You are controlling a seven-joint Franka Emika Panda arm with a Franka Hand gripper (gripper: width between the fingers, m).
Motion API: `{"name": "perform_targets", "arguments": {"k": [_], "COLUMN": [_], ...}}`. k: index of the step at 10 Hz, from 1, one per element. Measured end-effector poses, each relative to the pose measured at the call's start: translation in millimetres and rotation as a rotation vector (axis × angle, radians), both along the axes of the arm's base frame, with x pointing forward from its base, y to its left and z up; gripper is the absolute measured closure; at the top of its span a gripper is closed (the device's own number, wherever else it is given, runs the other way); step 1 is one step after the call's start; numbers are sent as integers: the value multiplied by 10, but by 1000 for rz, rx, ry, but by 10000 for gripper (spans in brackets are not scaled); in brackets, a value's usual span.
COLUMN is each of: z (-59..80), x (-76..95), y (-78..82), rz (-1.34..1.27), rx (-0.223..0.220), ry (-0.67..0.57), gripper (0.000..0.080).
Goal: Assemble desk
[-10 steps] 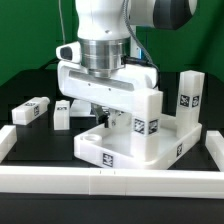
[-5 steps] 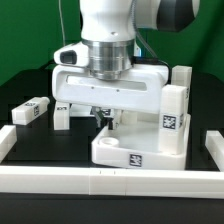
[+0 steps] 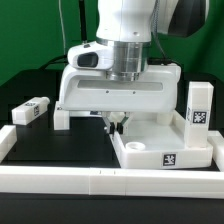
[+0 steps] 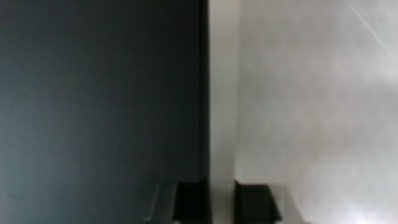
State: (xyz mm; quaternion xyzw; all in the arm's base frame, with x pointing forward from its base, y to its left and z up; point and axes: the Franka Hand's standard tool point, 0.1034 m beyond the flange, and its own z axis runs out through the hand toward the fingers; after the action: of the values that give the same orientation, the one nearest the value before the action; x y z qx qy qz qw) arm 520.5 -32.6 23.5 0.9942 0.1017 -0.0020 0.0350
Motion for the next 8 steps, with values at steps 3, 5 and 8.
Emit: {"name": "perform_targets", "arguments": {"k": [3, 5, 8], "z": [-2, 8, 71], "x": [6, 103, 339], "y": [-12, -1, 31], "rz": [156, 296, 530], "rx": [-7, -35, -80], "ry": [13, 21, 56], "gripper": [739, 739, 739]}}
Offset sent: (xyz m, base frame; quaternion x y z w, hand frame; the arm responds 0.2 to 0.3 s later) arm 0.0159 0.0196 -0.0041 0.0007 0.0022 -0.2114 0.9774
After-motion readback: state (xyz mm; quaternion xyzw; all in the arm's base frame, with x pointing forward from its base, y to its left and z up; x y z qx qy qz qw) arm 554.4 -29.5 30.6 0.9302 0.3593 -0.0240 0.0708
